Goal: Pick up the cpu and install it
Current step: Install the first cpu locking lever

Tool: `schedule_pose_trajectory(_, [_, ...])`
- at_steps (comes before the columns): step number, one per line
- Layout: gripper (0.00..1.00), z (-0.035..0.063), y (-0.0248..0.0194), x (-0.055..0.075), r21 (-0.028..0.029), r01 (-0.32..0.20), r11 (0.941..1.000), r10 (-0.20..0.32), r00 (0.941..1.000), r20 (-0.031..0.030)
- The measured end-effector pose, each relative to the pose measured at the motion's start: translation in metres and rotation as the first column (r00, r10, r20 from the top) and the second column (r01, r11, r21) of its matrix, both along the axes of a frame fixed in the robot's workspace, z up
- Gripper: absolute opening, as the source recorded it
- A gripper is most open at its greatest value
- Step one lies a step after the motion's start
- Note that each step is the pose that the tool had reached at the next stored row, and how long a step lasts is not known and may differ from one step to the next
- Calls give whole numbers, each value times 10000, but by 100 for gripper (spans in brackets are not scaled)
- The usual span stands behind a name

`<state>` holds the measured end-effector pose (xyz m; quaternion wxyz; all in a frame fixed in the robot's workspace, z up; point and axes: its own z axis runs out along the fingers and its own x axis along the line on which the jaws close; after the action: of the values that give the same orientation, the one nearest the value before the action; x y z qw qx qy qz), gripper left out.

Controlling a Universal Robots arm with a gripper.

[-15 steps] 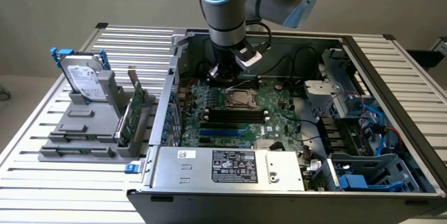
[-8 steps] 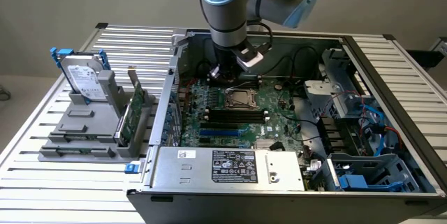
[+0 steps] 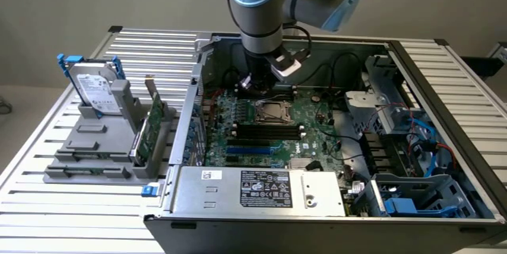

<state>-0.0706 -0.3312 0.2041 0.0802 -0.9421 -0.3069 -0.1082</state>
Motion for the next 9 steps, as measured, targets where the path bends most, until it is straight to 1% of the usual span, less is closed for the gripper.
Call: schedule_pose_trajectory(9, [11,-7,-9,49,0,-5,10000,5,10000,0])
